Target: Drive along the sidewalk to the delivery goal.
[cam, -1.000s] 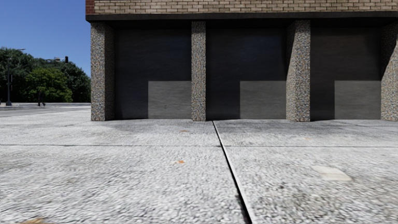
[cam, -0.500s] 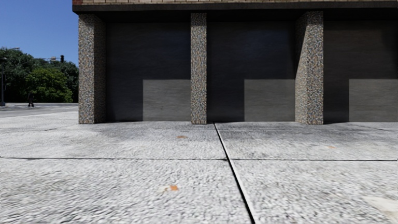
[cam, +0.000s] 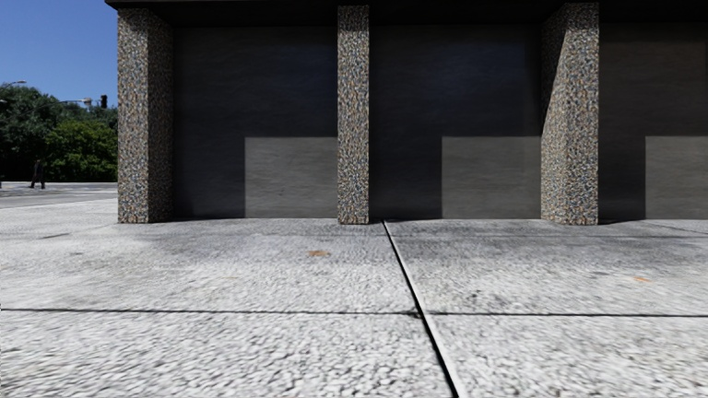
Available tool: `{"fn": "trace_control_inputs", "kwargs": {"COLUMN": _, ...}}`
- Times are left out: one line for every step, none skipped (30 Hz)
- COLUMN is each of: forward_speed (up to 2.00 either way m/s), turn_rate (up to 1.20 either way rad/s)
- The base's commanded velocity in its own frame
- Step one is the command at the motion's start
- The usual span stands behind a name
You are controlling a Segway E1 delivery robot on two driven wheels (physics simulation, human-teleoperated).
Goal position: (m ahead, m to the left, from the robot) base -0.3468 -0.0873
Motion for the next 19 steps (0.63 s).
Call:
{"fn": "trace_control_inputs", "kwargs": {"forward_speed": 0.00, "turn_rate": 0.00}}
{"fn": "trace_control_inputs", "kwargs": {"forward_speed": 0.00, "turn_rate": 0.00}}
{"fn": "trace_control_inputs", "kwargs": {"forward_speed": 0.00, "turn_rate": 0.00}}
{"fn": "trace_control_inputs", "kwargs": {"forward_speed": 0.00, "turn_rate": 0.00}}
{"fn": "trace_control_inputs", "kwargs": {"forward_speed": 0.00, "turn_rate": 0.00}}
{"fn": "trace_control_inputs", "kwargs": {"forward_speed": 0.00, "turn_rate": 0.00}}
{"fn": "trace_control_inputs", "kwargs": {"forward_speed": 0.00, "turn_rate": 0.00}}
{"fn": "trace_control_inputs", "kwargs": {"forward_speed": 0.00, "turn_rate": 0.00}}
{"fn": "trace_control_inputs", "kwargs": {"forward_speed": 0.00, "turn_rate": 0.00}}
{"fn": "trace_control_inputs", "kwargs": {"forward_speed": 0.00, "turn_rate": 0.00}}
{"fn": "trace_control_inputs", "kwargs": {"forward_speed": 0.00, "turn_rate": 0.00}}
{"fn": "trace_control_inputs", "kwargs": {"forward_speed": 0.00, "turn_rate": 0.00}}
{"fn": "trace_control_inputs", "kwargs": {"forward_speed": 0.00, "turn_rate": 0.00}}
{"fn": "trace_control_inputs", "kwargs": {"forward_speed": 0.00, "turn_rate": 0.00}}
{"fn": "trace_control_inputs", "kwargs": {"forward_speed": 0.00, "turn_rate": 0.00}}
{"fn": "trace_control_inputs", "kwargs": {"forward_speed": 0.00, "turn_rate": 0.00}}
{"fn": "trace_control_inputs", "kwargs": {"forward_speed": 0.00, "turn_rate": 0.00}}
{"fn": "trace_control_inputs", "kwargs": {"forward_speed": 0.00, "turn_rate": 0.00}}
{"fn": "trace_control_inputs", "kwargs": {"forward_speed": 0.00, "turn_rate": 0.00}}
